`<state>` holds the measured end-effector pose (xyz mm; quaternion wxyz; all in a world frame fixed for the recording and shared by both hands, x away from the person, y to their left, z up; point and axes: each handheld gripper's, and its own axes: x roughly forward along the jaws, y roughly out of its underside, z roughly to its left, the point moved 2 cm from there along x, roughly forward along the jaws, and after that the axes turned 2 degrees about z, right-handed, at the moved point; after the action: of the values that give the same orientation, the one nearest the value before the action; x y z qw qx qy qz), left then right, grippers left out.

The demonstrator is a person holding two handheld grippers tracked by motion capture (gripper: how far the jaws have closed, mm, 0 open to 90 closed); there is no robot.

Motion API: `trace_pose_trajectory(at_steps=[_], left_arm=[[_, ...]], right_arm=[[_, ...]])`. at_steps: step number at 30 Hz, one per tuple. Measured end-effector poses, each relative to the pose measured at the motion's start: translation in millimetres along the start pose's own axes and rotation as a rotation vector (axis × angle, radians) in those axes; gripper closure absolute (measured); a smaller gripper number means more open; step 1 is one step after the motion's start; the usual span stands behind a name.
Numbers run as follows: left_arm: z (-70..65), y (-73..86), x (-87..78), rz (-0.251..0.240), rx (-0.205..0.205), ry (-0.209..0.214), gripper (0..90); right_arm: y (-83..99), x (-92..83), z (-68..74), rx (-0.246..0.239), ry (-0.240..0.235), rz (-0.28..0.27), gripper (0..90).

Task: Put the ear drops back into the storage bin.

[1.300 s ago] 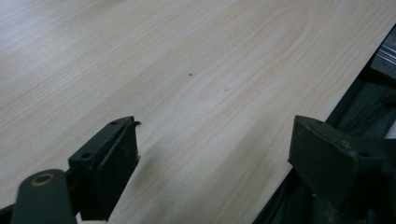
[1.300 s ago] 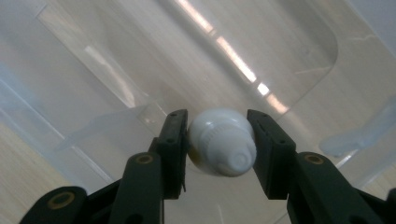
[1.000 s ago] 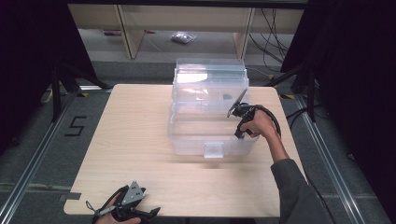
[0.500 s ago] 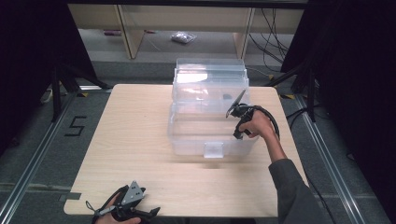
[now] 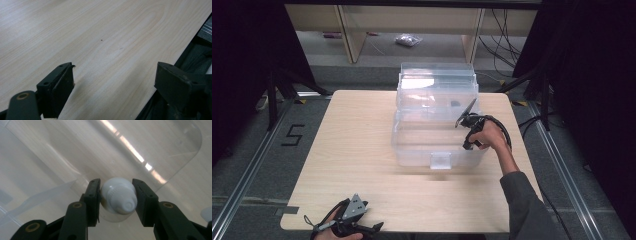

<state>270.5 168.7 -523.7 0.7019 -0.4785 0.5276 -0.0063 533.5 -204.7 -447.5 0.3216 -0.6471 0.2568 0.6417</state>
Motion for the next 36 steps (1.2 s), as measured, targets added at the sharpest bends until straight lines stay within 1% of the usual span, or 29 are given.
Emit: trace_pose_trajectory(at_steps=[3,5,7,9,11,12,13,14,16,17,18,19,20,21,22,23,24,25,26,27,28,29,30,31,32,33,34,35,36], left_arm=[[-0.7,0.4,0.5,-0.004,-0.001,-0.001,15.2],[-0.2,0.1,0.1,-0.001,-0.001,-0.001,15.2],[-0.7,0.1,0.4,-0.004,-0.005,0.001,15.2],[-0.4,0.6,0.4,0.000,-0.001,-0.001,15.2],[-0.4,0.2,0.4,-0.001,-0.004,-0.001,15.2],[-0.7,0.2,0.5,-0.001,-0.003,0.001,15.2],[-0.7,0.2,0.5,-0.001,-0.003,0.001,15.2],[-0.7,0.5,0.6,0.001,-0.002,0.001,15.2],[-0.2,0.4,0.8,0.000,-0.004,-0.005,15.2],[-0.3,0.2,0.3,-0.001,-0.003,-0.002,15.2],[-0.3,0.2,0.4,-0.001,-0.002,-0.001,15.2],[-0.5,0.4,0.5,0.002,-0.001,0.000,15.2],[-0.8,0.5,0.9,0.000,-0.006,0.001,15.2],[-0.4,0.3,0.6,0.002,-0.003,-0.001,15.2],[-0.5,0.2,0.6,0.001,-0.004,-0.001,15.2],[-0.5,0.2,0.6,0.001,-0.004,-0.001,15.2],[-0.7,0.3,0.7,0.001,-0.003,0.000,15.2],[-0.8,0.6,0.8,0.001,-0.003,0.002,15.2],[-0.3,0.5,0.5,0.002,-0.001,-0.001,15.2],[-0.3,0.5,0.5,0.002,-0.001,-0.001,15.2],[-0.5,0.3,0.4,0.002,-0.002,-0.001,15.2],[-0.5,0.3,0.4,0.002,-0.002,-0.001,15.2],[-1.2,0.7,1.0,0.001,-0.008,0.002,15.2],[-1.2,0.7,1.0,0.001,-0.008,0.002,15.2],[-1.8,0.1,1.1,-0.007,-0.014,0.010,15.2],[-0.8,0.1,0.8,0.001,-0.005,0.000,15.2],[-0.8,0.2,0.7,0.002,-0.003,0.001,15.2],[-0.8,0.2,0.7,0.002,-0.003,0.001,15.2],[-1.0,0.6,1.2,0.000,-0.006,0.002,15.2]], right_arm=[[0.1,1.5,-0.1,-0.004,-0.003,-0.008,60.3],[0.6,3.2,1.1,0.010,-0.006,0.002,60.3],[0.3,3.6,0.4,0.003,-0.002,0.000,60.3],[0.2,4.8,-0.5,-0.003,-0.011,0.000,60.3],[0.5,4.0,-0.2,0.001,-0.006,-0.002,60.3],[0.2,3.5,1.0,0.015,-0.011,0.008,60.3],[0.1,3.9,0.0,0.005,-0.019,0.014,60.3],[0.9,5.4,-0.7,-0.005,-0.004,0.008,60.3],[0.8,5.4,-0.7,-0.004,-0.006,0.010,60.3],[0.9,5.1,0.0,0.010,-0.008,0.017,60.2],[0.7,5.2,-0.1,0.005,-0.010,0.015,60.2],[0.6,4.9,1.0,0.016,-0.016,0.020,60.2],[1.1,6.7,-2.3,-0.022,0.000,0.021,60.1],[1.0,6.0,-1.2,-0.018,-0.004,0.017,60.1],[1.8,6.1,-0.4,-0.004,-0.012,0.016,60.1],[1.8,6.1,-0.4,-0.004,-0.012,0.016,60.1],[1.9,5.4,0.6,0.006,-0.016,0.022,59.9],[2.2,5.3,-1.0,-0.016,-0.003,0.022,58.9],[1.9,2.8,0.8,0.000,-0.010,0.020,55.3],[1.9,2.8,0.8,0.000,-0.010,0.020,55.3],[1.8,-1.5,0.9,0.001,-0.023,-0.007,51.0],[1.8,-1.5,0.9,0.001,-0.023,-0.007,51.0],[1.9,-9.0,1.0,-0.007,-0.006,-0.014,46.5],[1.9,-9.0,1.0,-0.007,-0.006,-0.014,46.5],[2.0,-16.7,1.9,0.017,0.003,-0.031,43.3],[1.5,-20.5,1.7,0.019,0.004,-0.054,41.5],[1.6,-25.8,2.8,0.015,0.000,-0.083,39.6],[1.6,-25.8,2.8,0.015,0.000,-0.083,39.6],[1.2,-31.4,3.8,0.011,-0.003,-0.132,37.6]])
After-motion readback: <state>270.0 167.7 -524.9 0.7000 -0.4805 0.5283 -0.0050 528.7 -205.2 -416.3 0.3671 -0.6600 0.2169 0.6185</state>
